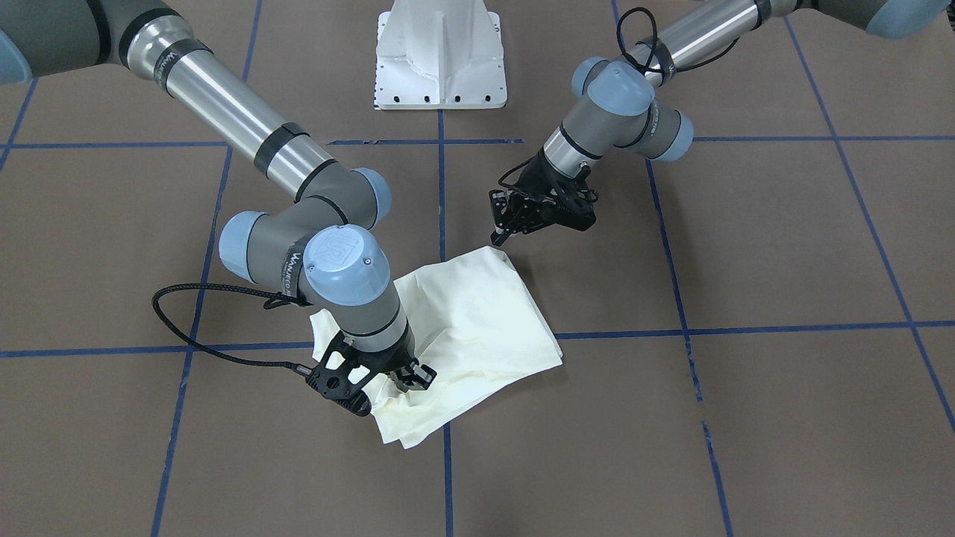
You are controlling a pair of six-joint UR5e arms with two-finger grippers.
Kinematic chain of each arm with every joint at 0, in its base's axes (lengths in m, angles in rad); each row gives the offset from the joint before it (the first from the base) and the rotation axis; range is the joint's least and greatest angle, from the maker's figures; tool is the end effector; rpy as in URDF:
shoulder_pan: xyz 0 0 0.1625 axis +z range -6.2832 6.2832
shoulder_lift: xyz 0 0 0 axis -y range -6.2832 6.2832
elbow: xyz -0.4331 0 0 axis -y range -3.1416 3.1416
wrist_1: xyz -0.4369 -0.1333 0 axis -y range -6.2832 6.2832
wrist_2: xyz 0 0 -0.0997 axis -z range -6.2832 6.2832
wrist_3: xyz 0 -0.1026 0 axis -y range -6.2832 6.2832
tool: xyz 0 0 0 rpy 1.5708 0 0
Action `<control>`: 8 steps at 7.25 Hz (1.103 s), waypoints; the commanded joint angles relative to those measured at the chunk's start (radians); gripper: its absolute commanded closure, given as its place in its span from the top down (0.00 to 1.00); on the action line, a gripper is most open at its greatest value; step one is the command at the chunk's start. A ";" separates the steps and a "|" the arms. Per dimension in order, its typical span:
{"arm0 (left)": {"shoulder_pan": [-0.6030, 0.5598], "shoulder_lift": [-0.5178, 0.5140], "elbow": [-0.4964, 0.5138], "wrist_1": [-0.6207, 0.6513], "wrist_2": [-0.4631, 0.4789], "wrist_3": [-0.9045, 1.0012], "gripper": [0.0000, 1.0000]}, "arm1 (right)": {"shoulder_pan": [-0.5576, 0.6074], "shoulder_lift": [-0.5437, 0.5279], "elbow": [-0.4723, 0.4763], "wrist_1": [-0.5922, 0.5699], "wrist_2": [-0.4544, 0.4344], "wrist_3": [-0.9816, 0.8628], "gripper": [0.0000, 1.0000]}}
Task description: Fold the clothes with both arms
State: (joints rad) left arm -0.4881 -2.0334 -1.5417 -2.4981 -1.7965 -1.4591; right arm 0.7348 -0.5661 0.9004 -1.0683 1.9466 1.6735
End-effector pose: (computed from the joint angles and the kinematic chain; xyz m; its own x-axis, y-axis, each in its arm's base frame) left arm 0.5739 -0.4296 0.2899 0.2124 0.0103 -0.9771 0.2416 0.9684 0.0627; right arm -0.6154 -0.6850 0.2413 0.4512 0.5362 0.7134 -0.4702 0.8222 -0.3207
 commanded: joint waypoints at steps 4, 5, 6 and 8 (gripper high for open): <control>-0.063 0.015 -0.088 0.008 0.020 -0.003 0.00 | 0.006 0.002 0.008 -0.001 0.000 0.000 0.00; -0.061 -0.034 -0.019 0.008 0.028 -0.006 0.00 | 0.012 0.000 0.009 -0.001 0.002 0.000 0.00; -0.060 -0.072 0.032 0.010 0.042 -0.003 0.00 | 0.015 0.000 0.011 -0.001 0.002 0.000 0.00; -0.060 -0.073 0.070 0.009 0.048 -0.001 0.00 | 0.015 0.000 0.011 -0.001 0.002 0.000 0.00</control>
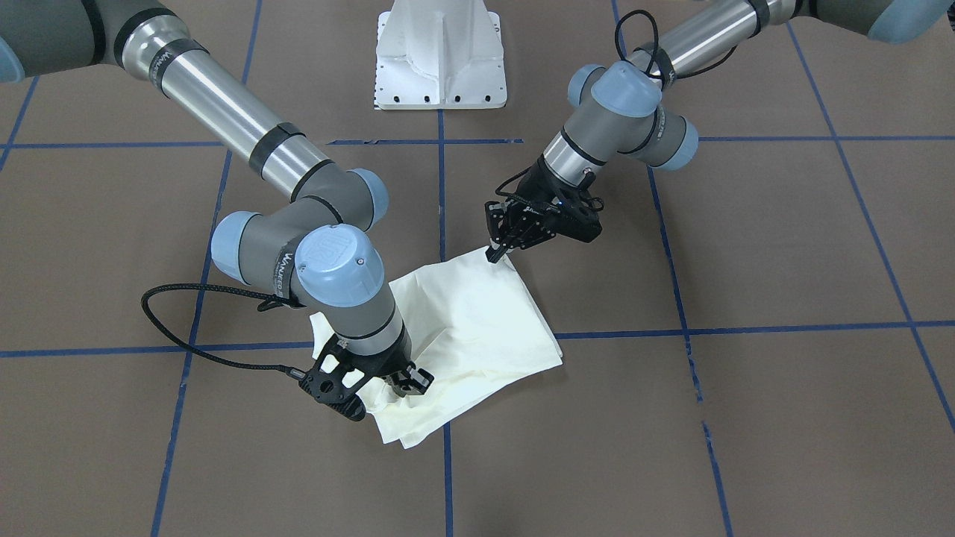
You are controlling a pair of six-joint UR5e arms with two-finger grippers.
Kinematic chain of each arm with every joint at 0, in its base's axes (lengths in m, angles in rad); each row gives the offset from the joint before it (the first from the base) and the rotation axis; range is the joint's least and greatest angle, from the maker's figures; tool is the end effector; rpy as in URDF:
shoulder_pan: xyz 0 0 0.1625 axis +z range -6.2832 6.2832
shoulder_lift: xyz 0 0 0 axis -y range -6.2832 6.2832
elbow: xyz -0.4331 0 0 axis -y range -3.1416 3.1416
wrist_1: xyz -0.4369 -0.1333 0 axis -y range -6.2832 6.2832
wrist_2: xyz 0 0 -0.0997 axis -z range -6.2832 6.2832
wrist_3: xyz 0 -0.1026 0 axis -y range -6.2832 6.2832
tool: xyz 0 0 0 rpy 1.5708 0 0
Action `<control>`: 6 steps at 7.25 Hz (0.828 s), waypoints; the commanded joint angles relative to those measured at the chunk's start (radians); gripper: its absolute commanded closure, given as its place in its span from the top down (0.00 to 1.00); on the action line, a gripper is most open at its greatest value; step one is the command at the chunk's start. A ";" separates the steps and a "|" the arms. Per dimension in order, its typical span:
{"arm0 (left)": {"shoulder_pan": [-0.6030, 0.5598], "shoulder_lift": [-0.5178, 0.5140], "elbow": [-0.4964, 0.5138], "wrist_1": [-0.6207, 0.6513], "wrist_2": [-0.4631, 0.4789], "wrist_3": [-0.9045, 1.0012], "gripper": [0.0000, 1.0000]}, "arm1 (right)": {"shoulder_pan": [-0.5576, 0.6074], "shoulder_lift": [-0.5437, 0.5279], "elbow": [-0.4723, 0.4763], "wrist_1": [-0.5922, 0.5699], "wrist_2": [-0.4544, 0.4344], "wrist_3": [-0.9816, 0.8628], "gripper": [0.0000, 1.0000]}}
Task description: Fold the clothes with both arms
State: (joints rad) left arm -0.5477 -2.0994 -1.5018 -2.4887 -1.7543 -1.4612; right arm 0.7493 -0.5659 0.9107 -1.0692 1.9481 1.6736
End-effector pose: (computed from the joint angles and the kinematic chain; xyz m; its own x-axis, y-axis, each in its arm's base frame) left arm 0.5620 -0.4770 0.2642 0.2023 0.0026 -0.9793 0.3390 0.9380 0.0725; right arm -0.6043 -0.6927 0.2356 0.4384 0.5381 0.7199 -0.4787 0.8177 -0.3197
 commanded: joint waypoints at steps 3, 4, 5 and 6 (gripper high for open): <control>0.002 0.004 0.070 -0.001 0.032 0.044 0.00 | 0.001 0.000 0.002 -0.002 0.000 0.000 0.00; 0.003 0.002 0.077 -0.001 0.030 0.042 0.00 | 0.001 -0.002 0.003 -0.002 0.000 0.000 0.00; 0.005 -0.001 0.078 -0.001 0.029 0.038 0.00 | 0.001 -0.002 0.005 -0.002 0.000 0.000 0.00; 0.006 -0.001 0.075 0.004 0.023 0.032 0.00 | 0.004 0.000 0.007 -0.002 0.000 0.000 0.00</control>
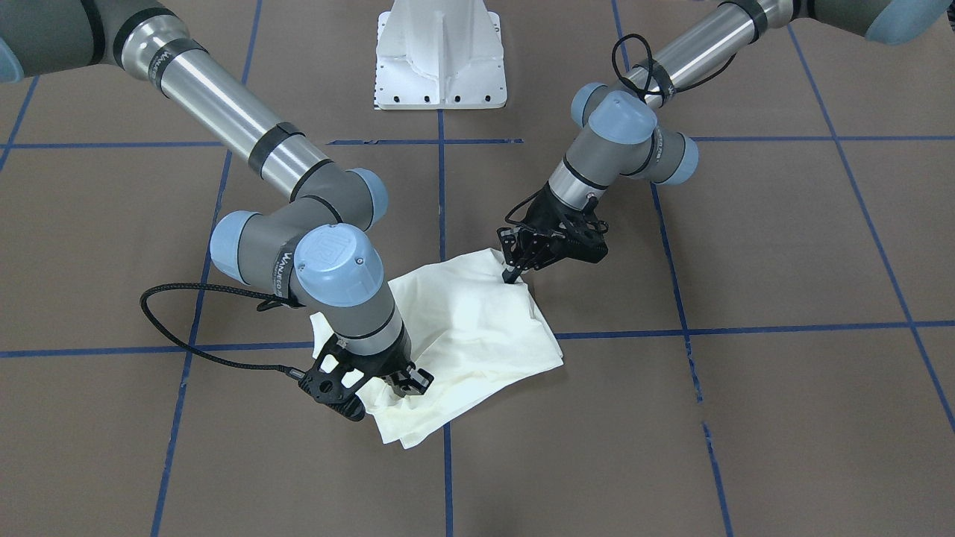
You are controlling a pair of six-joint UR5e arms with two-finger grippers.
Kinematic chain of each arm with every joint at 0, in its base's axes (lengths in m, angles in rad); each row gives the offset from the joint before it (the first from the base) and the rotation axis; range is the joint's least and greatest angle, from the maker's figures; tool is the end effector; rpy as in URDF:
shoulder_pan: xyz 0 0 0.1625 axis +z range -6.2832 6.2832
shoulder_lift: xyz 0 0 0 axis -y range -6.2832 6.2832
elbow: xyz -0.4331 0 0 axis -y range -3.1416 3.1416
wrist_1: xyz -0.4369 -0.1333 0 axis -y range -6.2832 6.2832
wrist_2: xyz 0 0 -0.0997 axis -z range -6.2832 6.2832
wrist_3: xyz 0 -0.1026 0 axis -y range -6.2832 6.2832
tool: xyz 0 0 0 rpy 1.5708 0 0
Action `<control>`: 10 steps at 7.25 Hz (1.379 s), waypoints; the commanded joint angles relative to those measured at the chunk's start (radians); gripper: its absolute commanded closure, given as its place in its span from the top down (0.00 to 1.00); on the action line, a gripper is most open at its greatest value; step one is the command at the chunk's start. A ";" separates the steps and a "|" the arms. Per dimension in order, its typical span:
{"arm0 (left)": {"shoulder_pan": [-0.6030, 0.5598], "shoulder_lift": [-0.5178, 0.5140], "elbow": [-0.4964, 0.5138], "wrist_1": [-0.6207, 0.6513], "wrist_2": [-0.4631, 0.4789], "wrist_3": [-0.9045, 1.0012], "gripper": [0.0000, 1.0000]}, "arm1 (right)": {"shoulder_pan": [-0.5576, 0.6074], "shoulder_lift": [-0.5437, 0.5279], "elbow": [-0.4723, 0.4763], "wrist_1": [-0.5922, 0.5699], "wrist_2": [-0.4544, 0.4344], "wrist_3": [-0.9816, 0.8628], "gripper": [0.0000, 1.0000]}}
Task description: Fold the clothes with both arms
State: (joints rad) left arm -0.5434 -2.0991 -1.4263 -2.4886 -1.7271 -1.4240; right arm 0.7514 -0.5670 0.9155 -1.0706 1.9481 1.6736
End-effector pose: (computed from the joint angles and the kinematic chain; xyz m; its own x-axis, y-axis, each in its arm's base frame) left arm 0.5793 -0.4870 0.3038 0.2811 -0.0010 -0.9597 0.3449 0.9333 0.1000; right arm -0.6023 -0.6934 0.2342 0.4360 0.5379 0.7215 -0.4799 0.8172 -0.3192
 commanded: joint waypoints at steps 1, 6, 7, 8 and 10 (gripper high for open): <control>0.008 0.004 -0.012 0.007 -0.006 -0.007 0.00 | 0.003 0.001 0.002 0.000 0.000 -0.002 0.00; 0.049 0.054 -0.180 0.125 -0.086 -0.073 0.00 | 0.023 -0.001 0.009 0.000 0.005 0.000 0.00; 0.048 0.112 -0.286 0.173 -0.112 -0.064 0.00 | 0.066 -0.035 0.067 -0.009 0.052 -0.008 0.18; -0.019 0.152 -0.371 0.256 -0.159 -0.009 0.00 | 0.122 -0.125 0.166 -0.015 0.143 -0.023 0.49; -0.195 0.271 -0.439 0.298 -0.241 0.283 0.14 | 0.243 -0.326 0.361 -0.029 0.266 -0.112 1.00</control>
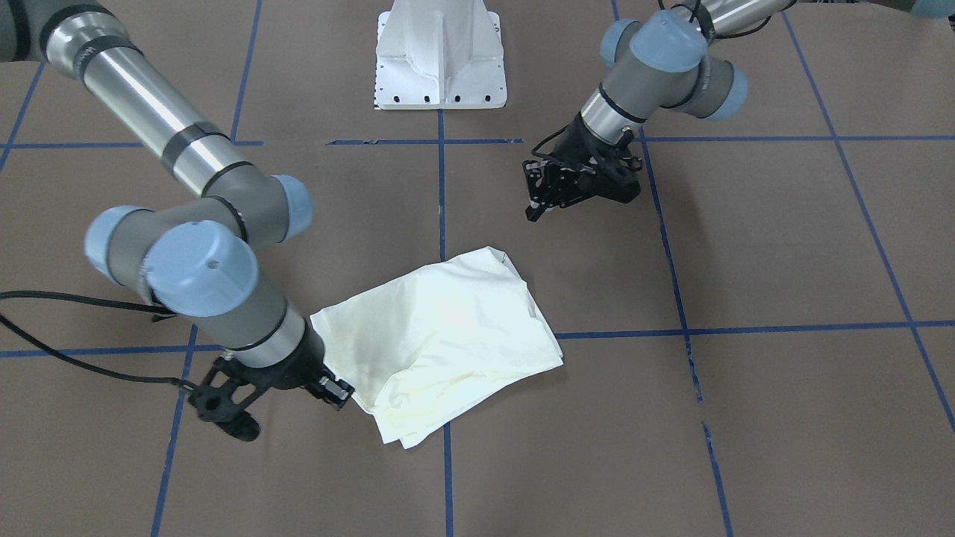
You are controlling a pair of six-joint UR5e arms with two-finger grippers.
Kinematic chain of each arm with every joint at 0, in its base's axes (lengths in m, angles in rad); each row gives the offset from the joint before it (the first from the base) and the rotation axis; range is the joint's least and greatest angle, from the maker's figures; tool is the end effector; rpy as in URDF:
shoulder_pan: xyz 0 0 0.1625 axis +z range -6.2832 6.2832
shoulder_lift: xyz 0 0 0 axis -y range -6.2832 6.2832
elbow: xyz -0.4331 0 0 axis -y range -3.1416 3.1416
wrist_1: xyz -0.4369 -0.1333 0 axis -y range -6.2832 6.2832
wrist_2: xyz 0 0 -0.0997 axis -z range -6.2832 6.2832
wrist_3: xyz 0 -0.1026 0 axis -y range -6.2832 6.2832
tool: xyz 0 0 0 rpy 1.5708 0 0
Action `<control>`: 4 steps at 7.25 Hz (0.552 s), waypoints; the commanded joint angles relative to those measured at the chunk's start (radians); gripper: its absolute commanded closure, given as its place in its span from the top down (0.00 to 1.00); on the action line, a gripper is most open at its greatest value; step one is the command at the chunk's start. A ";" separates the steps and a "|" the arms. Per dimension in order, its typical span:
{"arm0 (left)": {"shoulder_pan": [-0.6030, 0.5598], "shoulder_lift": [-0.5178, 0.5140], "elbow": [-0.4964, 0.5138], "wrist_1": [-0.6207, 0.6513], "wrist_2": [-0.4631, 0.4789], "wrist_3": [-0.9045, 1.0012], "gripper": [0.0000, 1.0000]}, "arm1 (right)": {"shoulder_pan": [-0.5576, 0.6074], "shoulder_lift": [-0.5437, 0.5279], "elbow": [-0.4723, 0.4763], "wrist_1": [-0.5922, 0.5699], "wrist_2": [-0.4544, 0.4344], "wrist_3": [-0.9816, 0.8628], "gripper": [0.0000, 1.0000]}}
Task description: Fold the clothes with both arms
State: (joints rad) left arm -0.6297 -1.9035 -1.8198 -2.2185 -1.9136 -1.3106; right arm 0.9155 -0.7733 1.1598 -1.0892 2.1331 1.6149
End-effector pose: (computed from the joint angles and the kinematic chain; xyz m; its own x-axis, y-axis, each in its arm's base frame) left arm 0.4517 -0.4514 0.2702 0.3383 0.0533 -0.9395 0.2190 0.9665 0.1337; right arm -0.4528 -0.7181 0.2803 0.3748 0.5489 0.7472 -0.4398 0.8147 -0.3779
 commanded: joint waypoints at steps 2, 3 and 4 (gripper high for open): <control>-0.352 0.179 -0.001 0.039 -0.210 0.562 0.51 | 0.249 -0.330 0.251 -0.011 0.228 -0.329 1.00; -0.472 0.205 0.058 0.063 -0.270 0.773 0.61 | 0.325 -0.419 0.268 -0.011 0.252 -0.521 1.00; -0.575 0.216 0.106 0.104 -0.287 0.951 0.69 | 0.383 -0.491 0.279 -0.011 0.252 -0.655 1.00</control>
State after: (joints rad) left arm -1.0690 -1.7132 -1.7725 -2.1546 -2.1562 -0.5928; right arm 1.2157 -1.1634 1.4140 -1.0997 2.3654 1.1491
